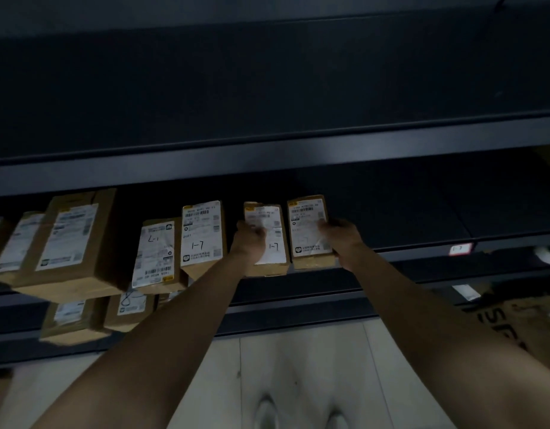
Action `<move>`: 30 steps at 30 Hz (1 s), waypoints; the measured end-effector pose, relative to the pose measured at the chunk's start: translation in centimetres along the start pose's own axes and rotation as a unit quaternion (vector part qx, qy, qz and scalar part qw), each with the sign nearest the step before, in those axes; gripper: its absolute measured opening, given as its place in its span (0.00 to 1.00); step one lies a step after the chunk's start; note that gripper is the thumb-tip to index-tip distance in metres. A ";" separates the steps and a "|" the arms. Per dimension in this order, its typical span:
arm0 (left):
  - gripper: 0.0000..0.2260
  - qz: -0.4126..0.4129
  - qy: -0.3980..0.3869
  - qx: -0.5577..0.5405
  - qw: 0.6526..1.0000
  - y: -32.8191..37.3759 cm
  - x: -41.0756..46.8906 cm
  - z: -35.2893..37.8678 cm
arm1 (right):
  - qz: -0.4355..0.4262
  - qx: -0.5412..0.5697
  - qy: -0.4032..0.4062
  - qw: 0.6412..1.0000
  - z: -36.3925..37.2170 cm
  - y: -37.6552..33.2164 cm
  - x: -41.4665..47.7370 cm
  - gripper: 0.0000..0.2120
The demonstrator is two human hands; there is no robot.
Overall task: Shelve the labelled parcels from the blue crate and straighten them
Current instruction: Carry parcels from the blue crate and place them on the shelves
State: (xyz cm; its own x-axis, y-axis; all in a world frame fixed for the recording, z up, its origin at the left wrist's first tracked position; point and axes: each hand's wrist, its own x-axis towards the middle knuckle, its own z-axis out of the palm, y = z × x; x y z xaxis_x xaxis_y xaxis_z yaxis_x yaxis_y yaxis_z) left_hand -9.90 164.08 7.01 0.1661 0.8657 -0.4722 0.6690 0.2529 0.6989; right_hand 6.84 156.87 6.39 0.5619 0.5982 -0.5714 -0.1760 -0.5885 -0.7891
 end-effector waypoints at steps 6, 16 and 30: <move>0.27 0.132 0.033 0.180 0.974 1.2 -1.6 -1.1 | -0.057 -0.131 0.066 0.988 -0.6 -0.9 -0.7 0.07; 0.13 0.491 -0.054 0.318 0.809 9.4 -10.5 2.0 | -0.174 -0.494 0.135 0.841 -9.5 -4.2 -11.8 0.18; 0.13 0.773 0.013 0.319 0.548 22.2 -33.7 11.6 | -0.154 -0.581 0.446 0.663 -29.3 -1.8 -32.1 0.14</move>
State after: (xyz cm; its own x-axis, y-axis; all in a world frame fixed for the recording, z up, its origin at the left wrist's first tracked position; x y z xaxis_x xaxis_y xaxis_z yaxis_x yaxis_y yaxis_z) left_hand 7.75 135.55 32.19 0.8871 -0.1598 0.4331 -0.1381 -0.9871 -0.0814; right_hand 12.81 122.80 32.81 0.7727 0.5325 0.3456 0.5083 -0.8451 0.1657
